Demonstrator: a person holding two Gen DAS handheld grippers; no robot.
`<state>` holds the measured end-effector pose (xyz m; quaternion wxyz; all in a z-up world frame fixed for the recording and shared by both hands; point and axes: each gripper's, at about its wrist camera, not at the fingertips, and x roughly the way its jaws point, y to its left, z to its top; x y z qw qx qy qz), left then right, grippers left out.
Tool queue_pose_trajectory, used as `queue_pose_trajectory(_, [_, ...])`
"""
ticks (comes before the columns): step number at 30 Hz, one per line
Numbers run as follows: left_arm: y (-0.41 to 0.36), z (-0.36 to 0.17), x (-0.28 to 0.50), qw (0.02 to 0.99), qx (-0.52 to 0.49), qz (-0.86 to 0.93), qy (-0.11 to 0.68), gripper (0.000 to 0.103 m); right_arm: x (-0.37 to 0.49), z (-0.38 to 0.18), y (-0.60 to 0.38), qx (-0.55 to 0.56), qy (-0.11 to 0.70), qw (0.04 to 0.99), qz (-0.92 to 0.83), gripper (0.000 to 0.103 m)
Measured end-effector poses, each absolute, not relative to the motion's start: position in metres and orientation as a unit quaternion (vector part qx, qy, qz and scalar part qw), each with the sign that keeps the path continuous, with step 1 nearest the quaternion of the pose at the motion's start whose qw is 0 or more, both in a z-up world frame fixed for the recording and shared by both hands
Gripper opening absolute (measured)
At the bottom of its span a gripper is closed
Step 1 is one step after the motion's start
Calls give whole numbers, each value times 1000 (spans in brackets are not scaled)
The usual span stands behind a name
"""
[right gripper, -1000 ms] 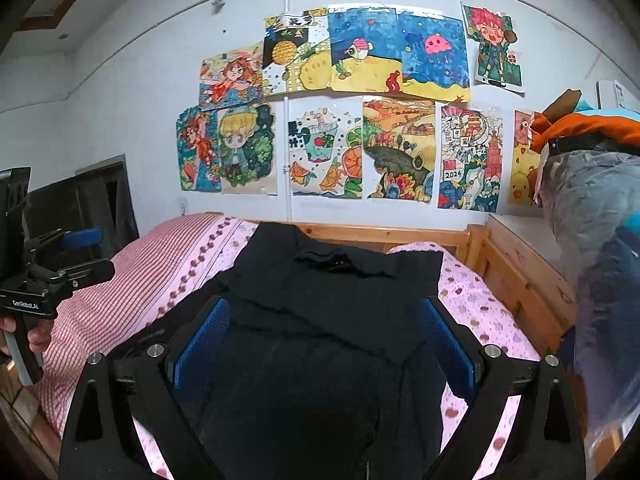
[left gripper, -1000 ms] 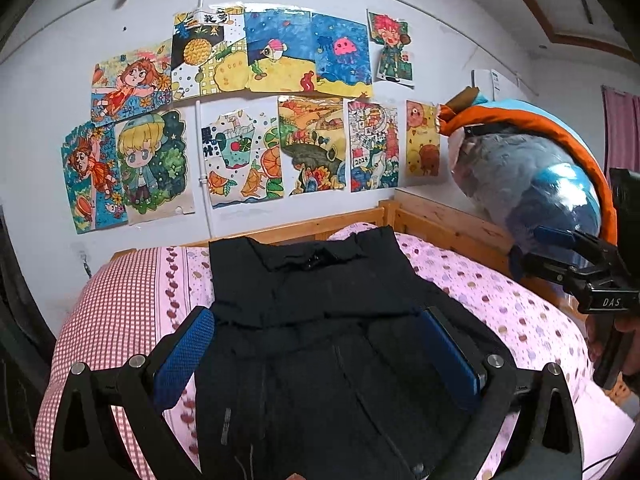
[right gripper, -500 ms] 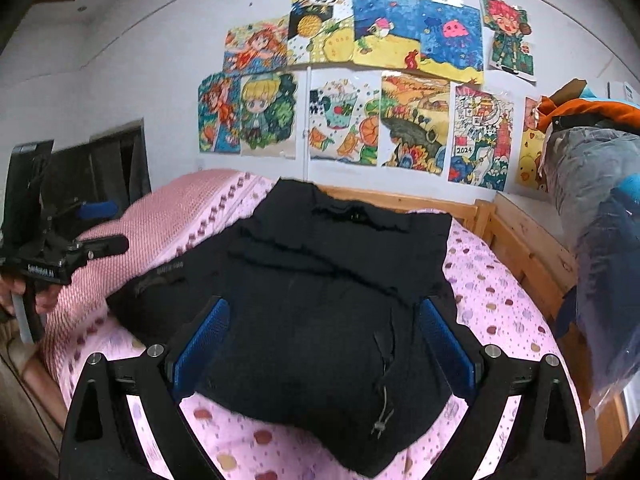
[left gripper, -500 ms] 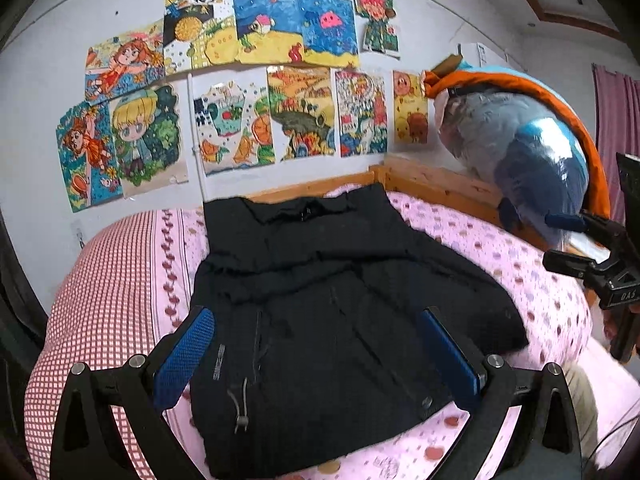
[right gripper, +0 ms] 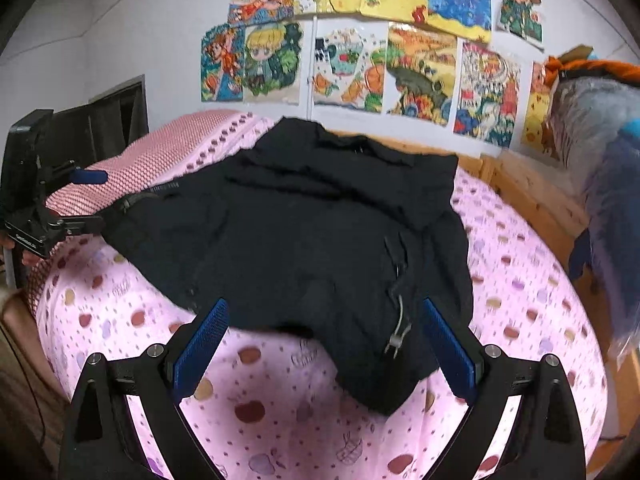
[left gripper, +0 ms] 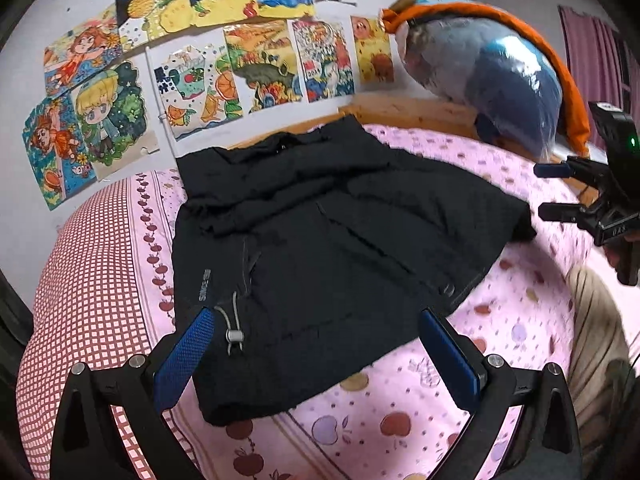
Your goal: Fold large clothes
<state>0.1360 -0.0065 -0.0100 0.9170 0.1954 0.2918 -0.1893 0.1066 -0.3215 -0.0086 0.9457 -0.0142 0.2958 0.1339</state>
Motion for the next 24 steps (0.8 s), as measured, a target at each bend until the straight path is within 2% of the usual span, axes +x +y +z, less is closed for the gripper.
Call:
queue_pose_trajectory(13, [-8, -56, 142, 885, 300, -149, 324, 103, 124, -61, -333, 3, 357, 928, 111, 93])
queue_pose_trajectory(24, [-26, -76, 146, 873, 381, -83, 291, 103, 130, -70, -332, -24, 368, 925, 92, 94])
